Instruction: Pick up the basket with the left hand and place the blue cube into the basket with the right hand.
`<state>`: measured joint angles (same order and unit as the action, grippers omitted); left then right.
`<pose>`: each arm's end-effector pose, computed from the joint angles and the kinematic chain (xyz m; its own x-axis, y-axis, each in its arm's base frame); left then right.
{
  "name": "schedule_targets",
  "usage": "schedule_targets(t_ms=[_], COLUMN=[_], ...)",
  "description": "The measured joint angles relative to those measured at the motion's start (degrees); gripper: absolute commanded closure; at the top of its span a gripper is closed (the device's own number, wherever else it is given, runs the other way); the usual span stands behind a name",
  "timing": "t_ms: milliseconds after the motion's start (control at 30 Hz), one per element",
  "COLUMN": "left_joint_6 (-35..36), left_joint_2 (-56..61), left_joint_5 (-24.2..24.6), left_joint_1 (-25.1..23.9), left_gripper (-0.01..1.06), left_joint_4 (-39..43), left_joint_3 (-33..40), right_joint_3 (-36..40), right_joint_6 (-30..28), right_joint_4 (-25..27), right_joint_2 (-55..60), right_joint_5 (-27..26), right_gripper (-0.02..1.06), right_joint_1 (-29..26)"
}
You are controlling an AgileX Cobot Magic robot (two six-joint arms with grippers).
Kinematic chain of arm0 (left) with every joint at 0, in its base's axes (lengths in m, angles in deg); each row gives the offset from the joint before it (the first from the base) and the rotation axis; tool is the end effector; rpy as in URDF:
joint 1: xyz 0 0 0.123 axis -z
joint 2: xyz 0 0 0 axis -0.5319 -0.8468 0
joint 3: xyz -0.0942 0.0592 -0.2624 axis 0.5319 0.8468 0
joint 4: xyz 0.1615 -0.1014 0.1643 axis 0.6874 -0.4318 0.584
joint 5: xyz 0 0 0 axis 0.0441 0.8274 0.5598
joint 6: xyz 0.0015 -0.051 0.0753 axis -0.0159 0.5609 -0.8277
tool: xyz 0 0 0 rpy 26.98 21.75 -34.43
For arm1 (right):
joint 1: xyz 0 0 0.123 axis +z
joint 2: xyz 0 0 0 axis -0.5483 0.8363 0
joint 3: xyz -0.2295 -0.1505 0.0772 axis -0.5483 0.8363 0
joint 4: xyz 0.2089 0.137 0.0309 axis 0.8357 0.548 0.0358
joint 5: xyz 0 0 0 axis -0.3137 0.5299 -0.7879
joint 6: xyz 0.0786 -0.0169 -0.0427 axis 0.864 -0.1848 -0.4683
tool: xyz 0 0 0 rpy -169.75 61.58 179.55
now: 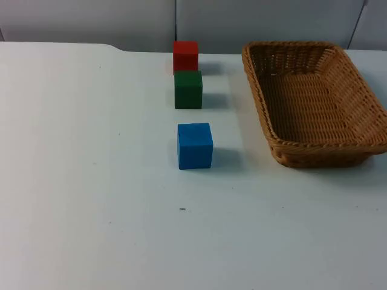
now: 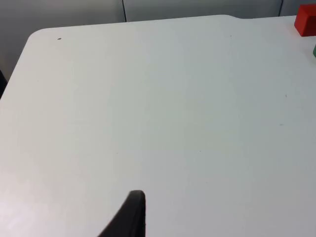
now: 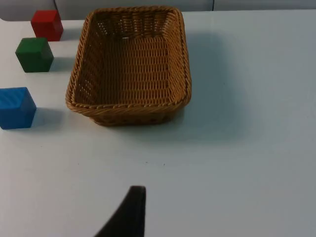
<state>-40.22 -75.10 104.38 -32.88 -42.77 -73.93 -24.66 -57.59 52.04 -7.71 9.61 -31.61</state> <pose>-0.0074 0.0012 0.2817 -0.4585 0.0491 -0.8874 0.0009 0.9985 0.0548 -0.0076 -0.0002 0.2797 -0.4697 -0.0135 -0.8827 -0.0288 0.9996 0.0000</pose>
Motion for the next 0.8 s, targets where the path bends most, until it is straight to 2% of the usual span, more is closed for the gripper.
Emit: schedule_targets(t_ms=[800], left_joint_6=[0.0], left_joint_2=[0.0], left_joint_5=[0.0], left_joint_1=[0.0], left_gripper=[0.00], left_joint_4=[0.0], left_joint_3=[0.0], right_joint_3=[0.0], right_joint_6=[0.0], right_joint_4=[0.0], right_joint_2=[0.0], right_joint_5=[-0.1], right_gripper=[0.00], right_joint_1=[0.0])
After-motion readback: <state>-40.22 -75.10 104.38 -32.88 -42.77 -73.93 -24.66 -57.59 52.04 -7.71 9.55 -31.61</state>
